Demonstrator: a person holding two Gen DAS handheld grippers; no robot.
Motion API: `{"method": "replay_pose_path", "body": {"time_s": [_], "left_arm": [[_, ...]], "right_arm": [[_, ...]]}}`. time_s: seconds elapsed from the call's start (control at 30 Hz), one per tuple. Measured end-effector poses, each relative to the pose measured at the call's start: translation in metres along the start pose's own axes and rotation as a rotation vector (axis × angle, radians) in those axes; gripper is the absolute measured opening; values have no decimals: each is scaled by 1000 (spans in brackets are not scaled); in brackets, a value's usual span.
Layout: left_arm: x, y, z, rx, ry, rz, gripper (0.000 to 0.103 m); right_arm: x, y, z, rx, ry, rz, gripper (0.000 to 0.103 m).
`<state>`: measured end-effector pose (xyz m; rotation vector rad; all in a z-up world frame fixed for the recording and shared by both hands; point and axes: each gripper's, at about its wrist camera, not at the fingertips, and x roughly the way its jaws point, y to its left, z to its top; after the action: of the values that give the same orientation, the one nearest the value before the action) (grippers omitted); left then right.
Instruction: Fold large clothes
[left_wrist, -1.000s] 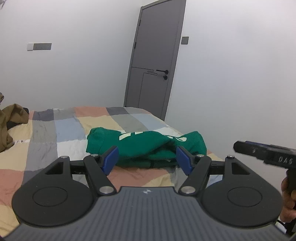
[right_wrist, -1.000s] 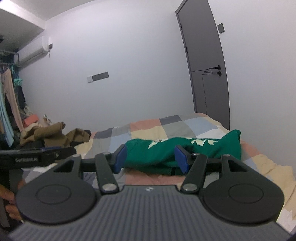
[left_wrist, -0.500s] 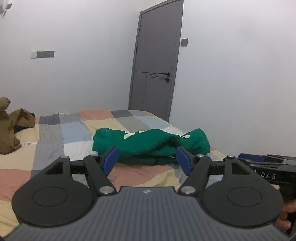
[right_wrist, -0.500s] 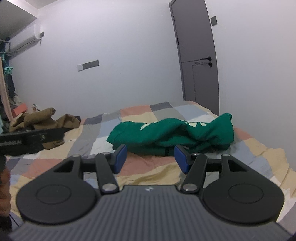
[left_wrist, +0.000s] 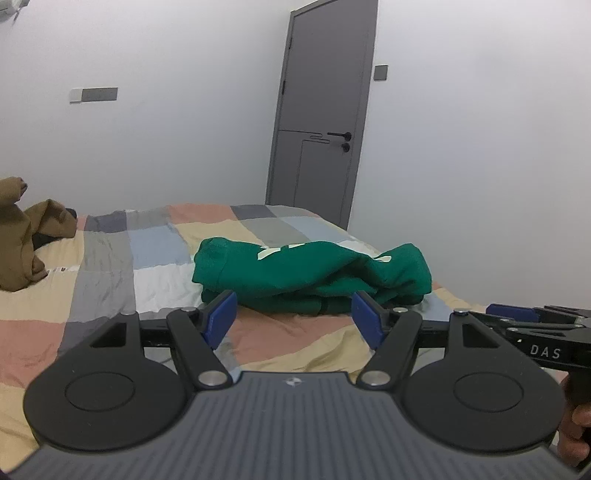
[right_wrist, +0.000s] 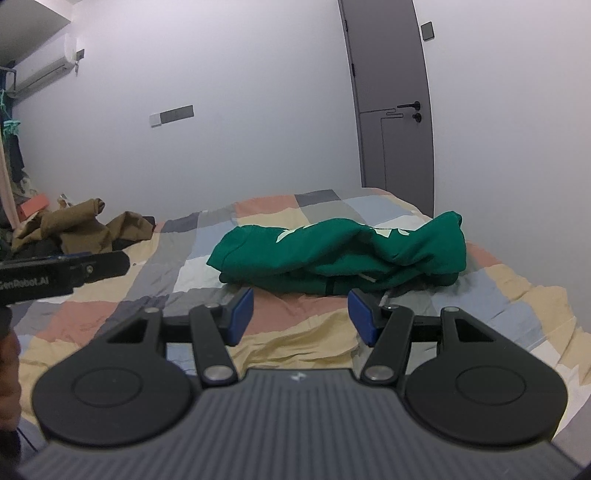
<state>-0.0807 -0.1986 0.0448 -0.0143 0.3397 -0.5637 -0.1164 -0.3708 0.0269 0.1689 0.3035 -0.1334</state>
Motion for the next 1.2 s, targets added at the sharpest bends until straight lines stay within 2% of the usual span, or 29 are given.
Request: {"method": "replay_pose_path", "body": {"time_s": [0.13,0.3,0.77,0.8,0.9,0.97,1.03,1.2], "left_arm": [[2,5,0,-25,12,-16,80],[3,3,-1,-7,16,10,98],[5,1,-4,2,21,64,103],[5,0,-4,2,22,66,103],[5,-1,-4,2,24,74,103],[5,-1,-4,4,25,78,103],[5,-2,-4,-3,25,74,103],[5,-1,-4,-12,27,75,103]], "right_arm": [[0,-3,1,17,-3,12,60],[-2,-1,2,8,-13,2,60],[-5,-4,-1,9,9,-36,60],[-5,-4,0,9,13,-38,61],[-7,-4,-1,10,9,-56,81],[-8,-3,0,9,2,-66,83],[-7,-3,1,5,10,-79,103],[-7,-4,0,11,-1,-95,103]]}}
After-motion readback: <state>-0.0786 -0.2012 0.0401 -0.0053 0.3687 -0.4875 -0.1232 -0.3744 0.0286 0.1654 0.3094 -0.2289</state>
